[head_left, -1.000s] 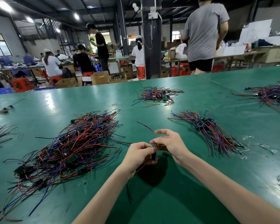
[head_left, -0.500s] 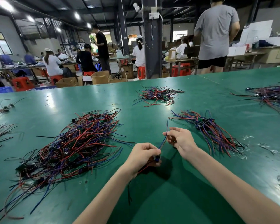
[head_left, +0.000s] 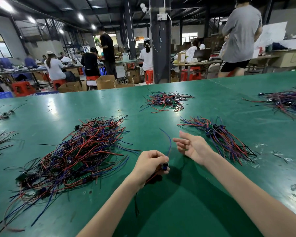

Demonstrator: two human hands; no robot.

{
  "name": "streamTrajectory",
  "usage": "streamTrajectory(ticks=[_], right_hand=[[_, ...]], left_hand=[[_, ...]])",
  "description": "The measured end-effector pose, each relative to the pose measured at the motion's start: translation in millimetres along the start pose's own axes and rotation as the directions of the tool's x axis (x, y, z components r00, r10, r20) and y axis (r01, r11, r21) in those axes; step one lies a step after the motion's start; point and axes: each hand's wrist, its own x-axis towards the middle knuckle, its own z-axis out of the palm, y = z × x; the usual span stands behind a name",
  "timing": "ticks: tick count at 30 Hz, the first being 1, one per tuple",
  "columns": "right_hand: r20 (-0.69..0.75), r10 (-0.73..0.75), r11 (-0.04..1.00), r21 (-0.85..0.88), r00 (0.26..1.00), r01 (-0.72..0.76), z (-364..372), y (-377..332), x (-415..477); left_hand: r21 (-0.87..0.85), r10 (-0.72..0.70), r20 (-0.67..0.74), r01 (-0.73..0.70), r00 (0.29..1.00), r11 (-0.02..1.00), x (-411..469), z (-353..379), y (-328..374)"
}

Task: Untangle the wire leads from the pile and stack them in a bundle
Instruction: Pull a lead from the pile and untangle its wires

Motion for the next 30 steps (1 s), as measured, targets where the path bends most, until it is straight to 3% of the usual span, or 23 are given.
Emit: streamTrajectory(ticks=[3,6,16,30], right_hand=[[0.200,0.110,0.981,-0.181,0.974,-0.074,5.4,6.8,-7.5],[0.352,0.137,0.948,-0.319,0.926,-0.019,12.8,12.8,-15.5],[0.384,0.031,0.914,-0.385,0.923,0.130,11.9,14.3,-17.9],[0.326,-0.046,0.927,-0.338,0.944,0.162,15.8,15.7,-18.0]], left_hand=[[-0.020,0.042,-0.049,-0.043,0.998,0.999,0.5,-0.5,2.0],[0.000,0.061,-0.052,-0.061,0.997,0.998,0.4,-1.4,2.2],[-0.003,0.006,0.024,-0.006,1.000,1.000,-2.6,-0.9,2.1],[-0.174,-0.100,0.107,0.117,0.989,0.978,-2.1,-5.0,5.5]])
